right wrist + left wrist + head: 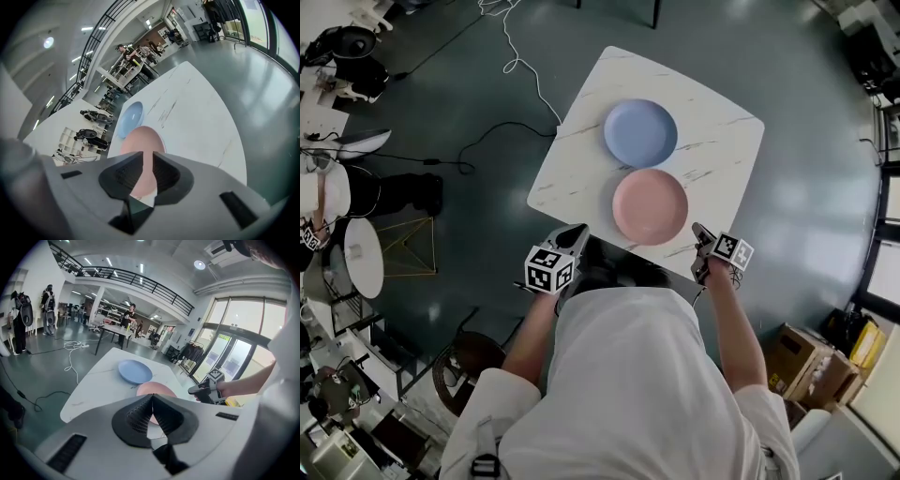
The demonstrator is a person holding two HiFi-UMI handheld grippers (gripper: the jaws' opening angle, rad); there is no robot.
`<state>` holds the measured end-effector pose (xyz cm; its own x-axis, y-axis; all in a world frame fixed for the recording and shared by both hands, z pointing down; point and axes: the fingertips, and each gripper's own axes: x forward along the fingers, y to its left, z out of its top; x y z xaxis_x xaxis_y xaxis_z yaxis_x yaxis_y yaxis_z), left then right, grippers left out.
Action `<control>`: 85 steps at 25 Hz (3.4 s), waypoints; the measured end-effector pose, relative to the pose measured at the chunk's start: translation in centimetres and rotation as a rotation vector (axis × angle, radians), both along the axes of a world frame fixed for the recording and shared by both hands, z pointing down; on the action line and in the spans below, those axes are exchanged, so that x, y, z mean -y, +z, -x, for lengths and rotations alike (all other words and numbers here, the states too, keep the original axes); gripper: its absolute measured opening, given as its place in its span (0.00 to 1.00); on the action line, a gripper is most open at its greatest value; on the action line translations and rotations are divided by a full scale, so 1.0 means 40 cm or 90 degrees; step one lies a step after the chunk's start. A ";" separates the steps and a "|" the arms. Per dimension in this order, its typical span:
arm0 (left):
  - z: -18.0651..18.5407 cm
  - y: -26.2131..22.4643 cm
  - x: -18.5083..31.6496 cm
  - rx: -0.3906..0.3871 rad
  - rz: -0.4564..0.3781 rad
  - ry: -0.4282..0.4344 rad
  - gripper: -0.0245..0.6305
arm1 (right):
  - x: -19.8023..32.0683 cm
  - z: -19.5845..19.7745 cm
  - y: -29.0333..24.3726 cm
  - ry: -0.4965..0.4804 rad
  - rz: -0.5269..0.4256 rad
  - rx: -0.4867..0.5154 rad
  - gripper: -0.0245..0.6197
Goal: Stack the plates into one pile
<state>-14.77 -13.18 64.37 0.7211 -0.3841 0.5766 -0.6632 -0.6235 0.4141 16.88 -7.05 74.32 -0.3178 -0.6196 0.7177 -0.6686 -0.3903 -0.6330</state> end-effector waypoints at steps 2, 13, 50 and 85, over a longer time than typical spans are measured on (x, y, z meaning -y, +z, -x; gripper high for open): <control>0.008 0.008 0.007 0.000 0.004 0.014 0.06 | -0.016 0.010 -0.011 0.006 -0.012 -0.012 0.14; 0.034 0.029 0.044 0.001 0.026 0.078 0.06 | -0.109 0.045 -0.054 0.062 -0.072 -0.010 0.10; -0.227 0.247 0.419 0.067 0.123 0.016 0.06 | -0.007 0.084 0.005 -0.224 -0.051 -0.091 0.10; -0.310 0.556 0.580 0.038 0.513 -0.287 0.09 | 0.087 -0.001 0.095 -0.171 0.004 -0.046 0.10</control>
